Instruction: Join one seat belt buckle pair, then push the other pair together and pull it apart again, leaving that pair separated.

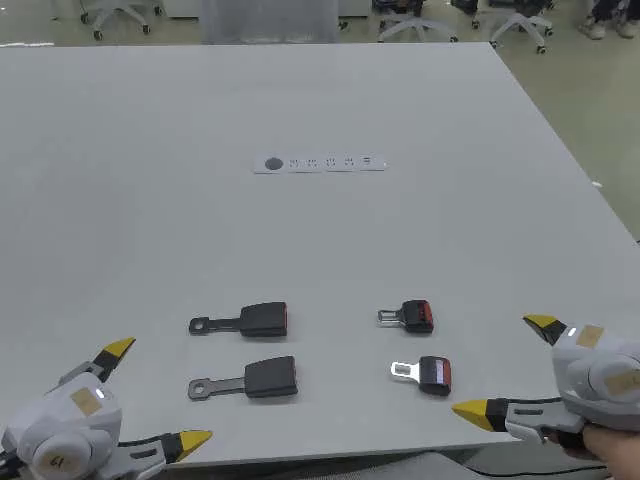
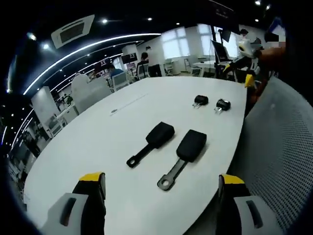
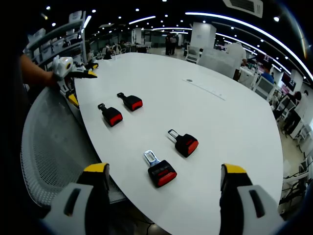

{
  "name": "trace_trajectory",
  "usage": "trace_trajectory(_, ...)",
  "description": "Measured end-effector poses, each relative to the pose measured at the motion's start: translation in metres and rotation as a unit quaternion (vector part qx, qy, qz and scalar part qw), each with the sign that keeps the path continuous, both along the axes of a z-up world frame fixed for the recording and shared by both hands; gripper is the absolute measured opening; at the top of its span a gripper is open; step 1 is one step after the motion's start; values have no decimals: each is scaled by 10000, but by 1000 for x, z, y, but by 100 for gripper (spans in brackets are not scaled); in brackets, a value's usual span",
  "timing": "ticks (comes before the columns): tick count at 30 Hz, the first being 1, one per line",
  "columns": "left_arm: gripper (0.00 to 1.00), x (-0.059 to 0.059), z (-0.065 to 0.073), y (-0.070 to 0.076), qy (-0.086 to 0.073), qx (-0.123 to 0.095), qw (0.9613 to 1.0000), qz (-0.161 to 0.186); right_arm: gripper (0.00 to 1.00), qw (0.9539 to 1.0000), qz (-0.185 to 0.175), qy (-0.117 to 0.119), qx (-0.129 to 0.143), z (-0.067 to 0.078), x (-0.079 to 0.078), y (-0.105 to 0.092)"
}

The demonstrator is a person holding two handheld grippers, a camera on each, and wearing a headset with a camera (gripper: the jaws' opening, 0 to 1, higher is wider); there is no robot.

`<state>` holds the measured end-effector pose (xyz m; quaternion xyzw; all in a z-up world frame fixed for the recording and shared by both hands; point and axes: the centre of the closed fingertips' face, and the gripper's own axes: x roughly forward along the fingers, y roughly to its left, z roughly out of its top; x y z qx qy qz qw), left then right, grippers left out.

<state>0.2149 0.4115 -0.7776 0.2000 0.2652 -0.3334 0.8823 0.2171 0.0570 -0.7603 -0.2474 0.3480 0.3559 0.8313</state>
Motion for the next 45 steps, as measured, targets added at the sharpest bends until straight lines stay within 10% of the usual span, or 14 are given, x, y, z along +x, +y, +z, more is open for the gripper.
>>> trace_trajectory(45, 97, 4, -3, 10, 40, 71, 9997, 239, 96, 9989, -380, 81, 264, -16, -14, -21)
